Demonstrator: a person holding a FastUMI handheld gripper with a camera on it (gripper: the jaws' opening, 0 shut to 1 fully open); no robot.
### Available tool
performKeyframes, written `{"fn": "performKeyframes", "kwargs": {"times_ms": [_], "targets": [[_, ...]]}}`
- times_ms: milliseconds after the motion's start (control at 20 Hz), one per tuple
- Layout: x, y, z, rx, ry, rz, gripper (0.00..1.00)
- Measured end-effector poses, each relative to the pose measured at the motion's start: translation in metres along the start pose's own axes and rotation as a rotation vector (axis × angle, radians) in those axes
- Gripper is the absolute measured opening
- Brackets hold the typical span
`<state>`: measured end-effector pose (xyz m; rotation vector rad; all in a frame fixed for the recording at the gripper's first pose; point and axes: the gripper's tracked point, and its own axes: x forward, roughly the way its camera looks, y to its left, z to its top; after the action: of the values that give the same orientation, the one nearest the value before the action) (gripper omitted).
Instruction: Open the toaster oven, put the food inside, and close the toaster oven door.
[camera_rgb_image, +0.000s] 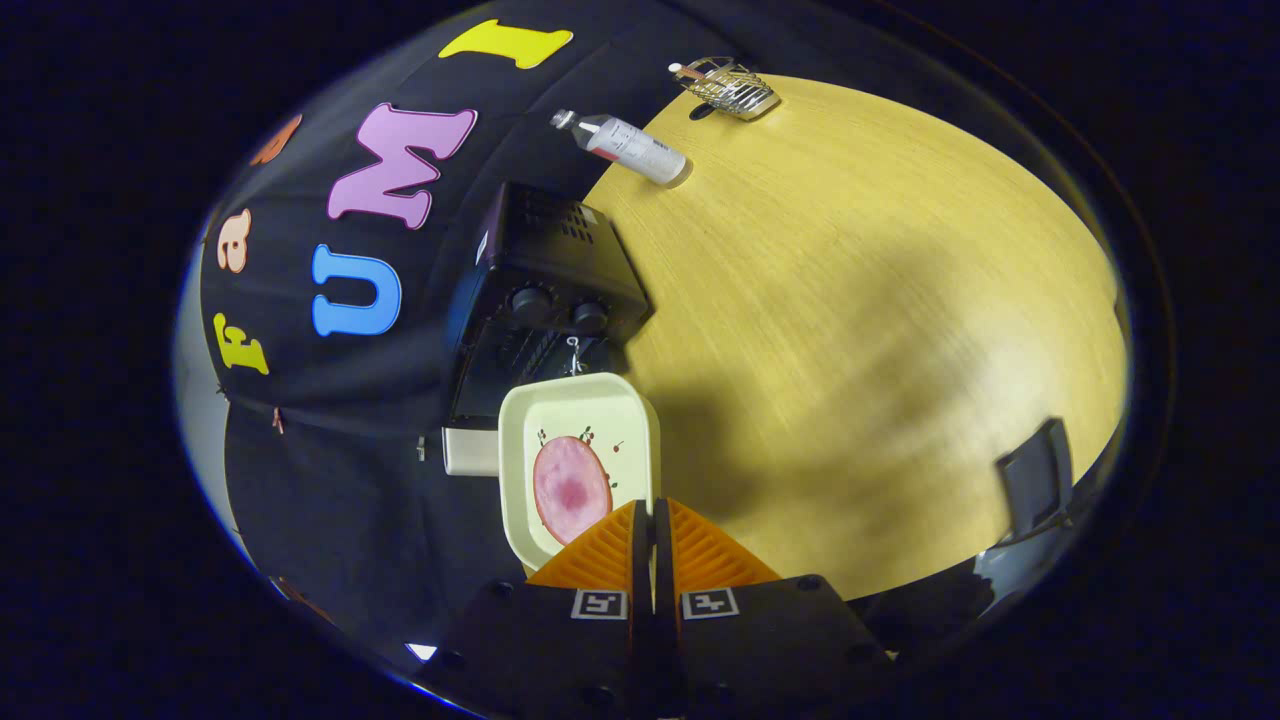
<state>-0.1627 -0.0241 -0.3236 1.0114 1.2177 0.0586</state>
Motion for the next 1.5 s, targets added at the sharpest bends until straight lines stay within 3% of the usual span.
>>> {"fn": "performKeyframes", "kwargs": {"times_ms": [450,850,1100,1500], "targets": [[0.089,0.075,-0.050,0.222,-0.121,-0.061,0.06],[0.167,0.114,-0.015,0.472,-0.309,-0.109,0.06],[0.198,0.113,0.010,0.624,-0.448,-0.196,0.06],[0.234,0.130,0.031,0.711,-0.515,-0.197,0.06]]}}
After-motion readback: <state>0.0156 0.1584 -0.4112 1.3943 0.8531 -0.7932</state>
